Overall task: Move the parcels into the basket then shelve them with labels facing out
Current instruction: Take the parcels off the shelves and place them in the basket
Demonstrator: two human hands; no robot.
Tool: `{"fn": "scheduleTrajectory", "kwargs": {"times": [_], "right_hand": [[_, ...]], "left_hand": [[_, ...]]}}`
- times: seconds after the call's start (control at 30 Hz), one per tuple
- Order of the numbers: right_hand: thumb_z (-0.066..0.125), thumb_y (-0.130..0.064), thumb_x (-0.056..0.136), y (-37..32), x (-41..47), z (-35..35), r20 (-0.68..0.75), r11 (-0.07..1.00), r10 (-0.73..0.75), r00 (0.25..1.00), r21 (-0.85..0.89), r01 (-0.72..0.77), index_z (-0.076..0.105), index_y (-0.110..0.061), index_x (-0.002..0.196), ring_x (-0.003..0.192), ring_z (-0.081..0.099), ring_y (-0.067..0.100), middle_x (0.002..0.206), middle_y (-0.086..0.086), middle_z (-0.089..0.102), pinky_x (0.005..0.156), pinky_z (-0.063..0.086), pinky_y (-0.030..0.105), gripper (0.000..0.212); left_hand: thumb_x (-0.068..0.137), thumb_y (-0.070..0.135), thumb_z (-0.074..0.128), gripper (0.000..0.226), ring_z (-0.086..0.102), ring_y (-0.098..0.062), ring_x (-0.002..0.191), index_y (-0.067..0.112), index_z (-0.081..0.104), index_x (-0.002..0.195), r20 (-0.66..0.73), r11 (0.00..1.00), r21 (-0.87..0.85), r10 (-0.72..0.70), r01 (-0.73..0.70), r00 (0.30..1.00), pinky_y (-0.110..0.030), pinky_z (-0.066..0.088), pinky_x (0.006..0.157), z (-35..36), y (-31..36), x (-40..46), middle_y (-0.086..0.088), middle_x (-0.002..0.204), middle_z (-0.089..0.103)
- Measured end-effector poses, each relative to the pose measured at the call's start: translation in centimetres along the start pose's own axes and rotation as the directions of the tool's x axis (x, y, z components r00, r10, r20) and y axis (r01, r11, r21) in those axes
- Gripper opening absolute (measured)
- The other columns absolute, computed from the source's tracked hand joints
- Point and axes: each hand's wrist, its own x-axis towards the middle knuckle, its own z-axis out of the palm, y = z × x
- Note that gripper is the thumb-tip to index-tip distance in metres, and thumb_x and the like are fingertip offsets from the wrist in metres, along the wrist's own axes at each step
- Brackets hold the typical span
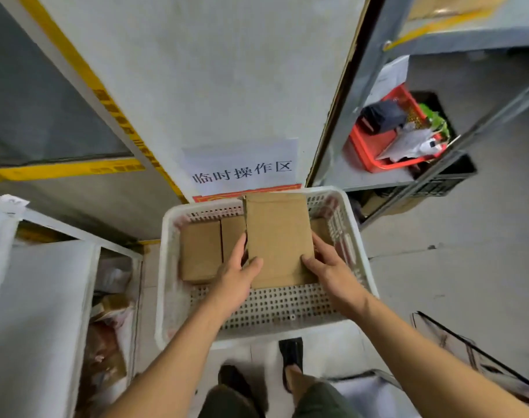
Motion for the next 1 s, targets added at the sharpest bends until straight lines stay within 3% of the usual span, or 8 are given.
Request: {"fn": "scheduleTrajectory", "kwargs": {"times": [0.1,0.23,0.3,0.43,0.67,0.77,0.9,1.0], "right_hand": [[0.055,-0.020,0.109,1.9,2.1,-3.0,-0.068,0.998,0.021,0.997,-0.056,-0.025,0.047,-0.047,0.151,0.134,0.059,0.007,0.145,-0.015,0.062,0.112,0.050,0.033,0.050],[0.057,-0.026,0.106,6.2,5.6,-6.4,-0.176,0.995,0.054,0.983,-0.071,-0.067,0.044,-0.043,0.155,0.137,0.056,0.008,0.149,-0.013,0.058,0.117,0.045,0.042,0.054],[0.056,-0.031,0.106,7.6,7.1,-7.0,-0.252,0.989,0.075,0.965,-0.101,-0.104,0.040,-0.040,0.159,0.140,0.053,0.012,0.153,-0.012,0.054,0.120,0.043,0.042,0.056],[0.049,-0.016,0.112,10.2,10.1,-8.3,-0.353,0.978,0.113,0.929,-0.127,-0.167,0.033,-0.026,0.164,0.138,0.046,0.009,0.148,-0.014,0.045,0.112,0.040,0.026,0.056],[0.049,-0.027,0.112,14.5,14.8,-9.3,-0.468,0.951,0.123,0.875,-0.197,-0.239,0.032,-0.026,0.164,0.150,0.039,0.019,0.165,0.000,0.040,0.125,0.034,0.044,0.055],[0.048,-0.028,0.112,15.4,15.8,-9.2,-0.482,0.937,0.101,0.870,-0.248,-0.246,0.032,-0.027,0.164,0.145,0.039,0.013,0.165,-0.001,0.040,0.122,0.033,0.033,0.055],[0.047,-0.025,0.112,16.5,17.1,-8.7,-0.499,0.916,0.083,0.862,-0.302,-0.263,0.034,-0.025,0.164,0.147,0.041,0.018,0.165,0.001,0.041,0.124,0.031,0.033,0.054],[0.047,-0.022,0.112,17.7,18.7,-8.6,-0.520,0.902,0.115,0.847,-0.302,-0.308,0.033,-0.027,0.165,0.149,0.041,0.025,0.165,0.005,0.042,0.125,0.031,0.036,0.055]], "left_hand": [[0.109,0.022,0.057,0.073,0.043,0.029,0.098,0.043,0.016,0.166,0.061,0.996,0.051,-0.077,0.074,0.995,-0.009,0.044,0.070,3.5,-0.8,3.9,0.025,0.152,0.033],[0.107,0.022,0.062,0.078,0.045,-0.001,0.135,0.041,0.016,0.167,0.099,0.989,0.121,-0.096,0.083,0.990,-0.029,0.044,0.110,7.2,-2.7,9.8,0.014,0.169,0.027],[0.106,0.024,0.063,0.078,0.049,-0.006,0.134,0.043,0.018,0.166,0.121,0.985,0.146,-0.115,0.097,0.986,-0.032,0.045,0.106,8.7,-4.1,12.6,0.014,0.169,0.028],[0.106,0.021,0.063,0.079,0.033,-0.003,0.143,0.033,0.017,0.169,0.163,0.980,0.158,-0.148,0.122,0.975,-0.030,0.034,0.116,10.8,-6.7,16.9,0.012,0.167,0.032],[0.102,0.036,0.069,0.083,0.033,-0.005,0.147,0.039,0.017,0.167,0.168,0.970,0.175,-0.196,0.166,0.966,-0.036,0.034,0.120,12.1,-10.7,22.2,0.012,0.169,0.031],[0.102,0.033,0.070,0.081,0.039,-0.006,0.144,0.041,0.020,0.166,0.162,0.967,0.168,-0.217,0.189,0.963,-0.044,0.037,0.123,12.4,-11.9,23.6,0.013,0.166,0.037],[0.099,0.022,0.075,0.080,0.062,-0.006,0.119,0.034,0.032,0.164,0.067,0.964,0.200,-0.189,0.173,0.980,-0.035,0.051,0.108,12.6,-12.7,24.3,0.021,0.137,0.061],[0.094,0.016,0.080,0.080,0.064,-0.003,0.096,0.033,0.040,0.161,-0.036,0.950,0.289,-0.115,0.121,0.993,-0.032,0.057,0.094,13.0,-13.1,24.6,0.032,0.102,0.054]]}}
